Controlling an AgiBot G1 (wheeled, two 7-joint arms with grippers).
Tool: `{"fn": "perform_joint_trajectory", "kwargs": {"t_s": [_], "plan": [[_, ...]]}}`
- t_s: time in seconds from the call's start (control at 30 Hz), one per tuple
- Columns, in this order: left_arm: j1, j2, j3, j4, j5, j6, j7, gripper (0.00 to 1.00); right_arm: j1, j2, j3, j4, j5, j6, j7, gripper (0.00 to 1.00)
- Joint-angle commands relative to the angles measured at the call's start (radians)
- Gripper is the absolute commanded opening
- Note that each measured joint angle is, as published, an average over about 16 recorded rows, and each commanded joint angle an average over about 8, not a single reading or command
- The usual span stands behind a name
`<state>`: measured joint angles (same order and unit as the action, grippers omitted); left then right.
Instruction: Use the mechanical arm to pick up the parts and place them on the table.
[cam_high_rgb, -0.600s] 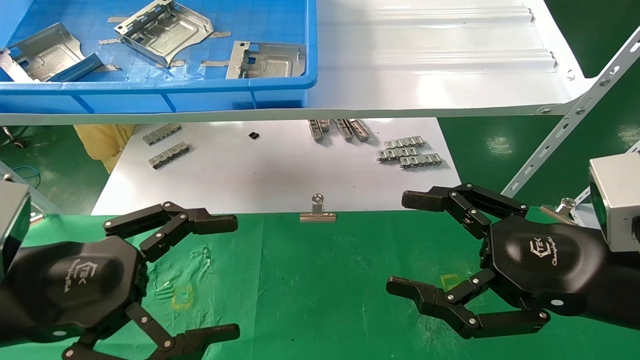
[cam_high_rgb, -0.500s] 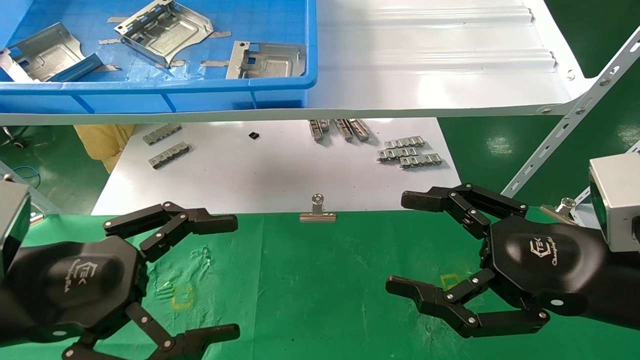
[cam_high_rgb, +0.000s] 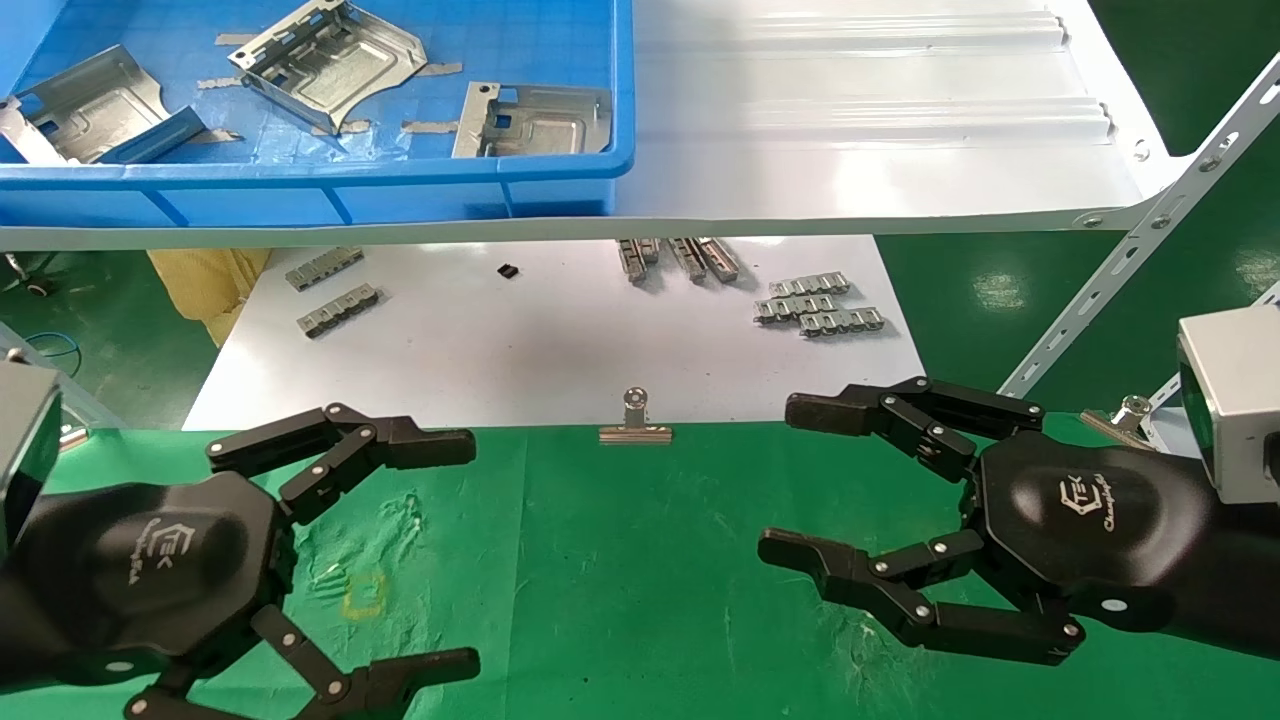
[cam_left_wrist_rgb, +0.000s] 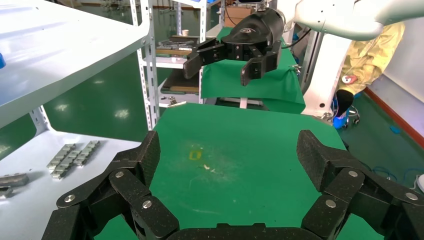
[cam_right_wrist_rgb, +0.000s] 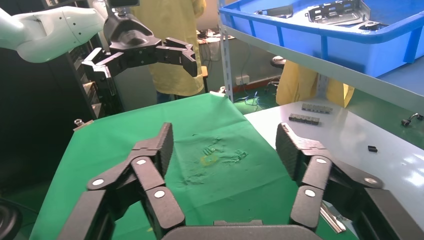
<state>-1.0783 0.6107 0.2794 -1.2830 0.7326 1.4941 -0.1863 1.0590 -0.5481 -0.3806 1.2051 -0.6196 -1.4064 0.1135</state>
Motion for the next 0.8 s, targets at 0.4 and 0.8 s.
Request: {"fn": "perform_joint_trajectory", "kwargs": {"t_s": [0.4,0.8], "plan": [[-0.163,0.020,0.019,0.004,0.074,-0.036,-0.062,1.00,0.000,0.000,0.000,0.000,0.000,0.000,0.000,0.00],[-0.676,0.250,0.164,0.464,0.422,-0.151,-0.118,1.00,0.000,0.000,0.000,0.000,0.000,0.000,0.000,0.00]]}}
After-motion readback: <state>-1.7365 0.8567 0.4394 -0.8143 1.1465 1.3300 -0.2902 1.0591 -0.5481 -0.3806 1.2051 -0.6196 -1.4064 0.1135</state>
